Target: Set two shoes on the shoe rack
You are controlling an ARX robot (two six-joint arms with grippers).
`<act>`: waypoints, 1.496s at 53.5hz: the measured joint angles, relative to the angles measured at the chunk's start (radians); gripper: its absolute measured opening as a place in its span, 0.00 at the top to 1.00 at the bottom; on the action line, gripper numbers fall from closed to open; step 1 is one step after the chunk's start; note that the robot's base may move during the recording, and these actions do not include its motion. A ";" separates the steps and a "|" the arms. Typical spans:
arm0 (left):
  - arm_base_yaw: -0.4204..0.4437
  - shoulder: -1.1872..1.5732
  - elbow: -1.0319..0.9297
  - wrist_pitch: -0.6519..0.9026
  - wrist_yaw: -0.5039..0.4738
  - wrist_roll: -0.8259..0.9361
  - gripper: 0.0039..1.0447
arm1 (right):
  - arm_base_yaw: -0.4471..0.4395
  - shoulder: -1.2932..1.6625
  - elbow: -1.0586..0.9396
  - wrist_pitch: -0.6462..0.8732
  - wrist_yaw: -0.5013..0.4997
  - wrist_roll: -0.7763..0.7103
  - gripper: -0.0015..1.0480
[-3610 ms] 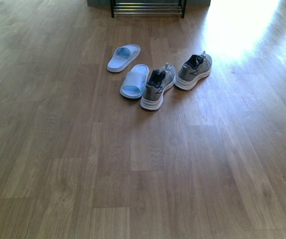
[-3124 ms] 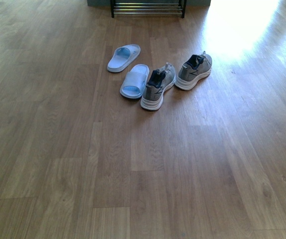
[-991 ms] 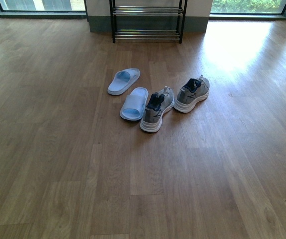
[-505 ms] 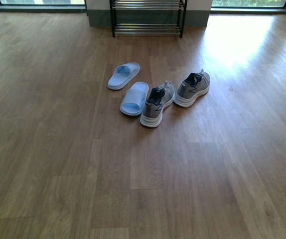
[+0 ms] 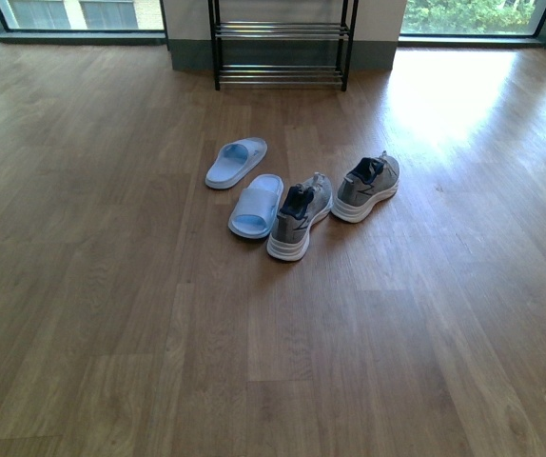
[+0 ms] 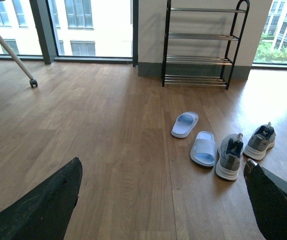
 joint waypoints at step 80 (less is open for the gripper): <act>0.000 0.000 0.000 0.000 0.000 0.000 0.09 | 0.000 0.002 0.000 0.000 0.000 0.000 0.09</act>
